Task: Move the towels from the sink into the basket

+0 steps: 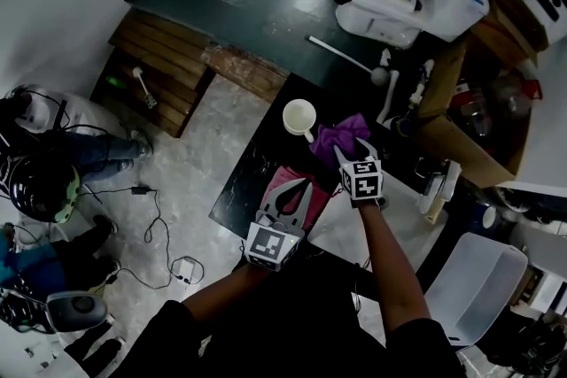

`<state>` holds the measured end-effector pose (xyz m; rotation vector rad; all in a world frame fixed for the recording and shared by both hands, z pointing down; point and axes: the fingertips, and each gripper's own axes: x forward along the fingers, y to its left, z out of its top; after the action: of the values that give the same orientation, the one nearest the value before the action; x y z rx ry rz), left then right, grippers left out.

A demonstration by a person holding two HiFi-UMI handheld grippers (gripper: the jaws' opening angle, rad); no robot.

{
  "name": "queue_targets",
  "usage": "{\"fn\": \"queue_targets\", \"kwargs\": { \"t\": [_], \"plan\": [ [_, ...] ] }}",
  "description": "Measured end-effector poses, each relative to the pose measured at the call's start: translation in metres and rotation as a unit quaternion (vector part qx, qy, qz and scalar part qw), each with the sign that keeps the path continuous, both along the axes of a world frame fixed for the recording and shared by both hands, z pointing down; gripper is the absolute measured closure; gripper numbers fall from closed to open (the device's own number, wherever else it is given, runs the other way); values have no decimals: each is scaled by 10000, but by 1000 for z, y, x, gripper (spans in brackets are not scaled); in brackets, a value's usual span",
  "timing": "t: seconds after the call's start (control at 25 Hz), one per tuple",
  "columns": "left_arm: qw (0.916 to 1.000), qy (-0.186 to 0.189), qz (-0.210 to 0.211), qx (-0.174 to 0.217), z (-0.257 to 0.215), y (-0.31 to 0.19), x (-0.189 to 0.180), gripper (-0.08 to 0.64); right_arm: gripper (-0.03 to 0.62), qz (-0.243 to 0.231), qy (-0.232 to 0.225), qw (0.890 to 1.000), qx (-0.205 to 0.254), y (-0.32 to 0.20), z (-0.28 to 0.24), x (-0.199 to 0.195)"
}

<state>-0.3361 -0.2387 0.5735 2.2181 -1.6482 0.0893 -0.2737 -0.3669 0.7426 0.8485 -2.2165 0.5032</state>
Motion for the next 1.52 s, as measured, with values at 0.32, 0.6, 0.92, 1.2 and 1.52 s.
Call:
{"fn": "queue_targets", "kwargs": {
  "t": [0.32, 0.6, 0.92, 1.2, 1.52],
  "plan": [
    [9999, -13, 127, 109, -7, 5, -12, 557, 458, 218, -139, 9996, 138, 12, -4, -3],
    [9999, -42, 160, 50, -2, 10, -31, 557, 463, 866, -323, 9947, 459, 22, -30, 5],
    [9988, 125, 428, 206, -4, 10, -20, 557, 463, 1638, -653, 9822, 647, 39, -75, 28],
    [9958, 59, 874, 277, -2, 18, 12, 557, 463, 2120, -971, 9680, 929, 63, -114, 56],
    [9924, -144, 1095, 551, -30, 39, 61, 557, 463, 2411, -1239, 9556, 1151, 118, -141, 99]
  ]
}}
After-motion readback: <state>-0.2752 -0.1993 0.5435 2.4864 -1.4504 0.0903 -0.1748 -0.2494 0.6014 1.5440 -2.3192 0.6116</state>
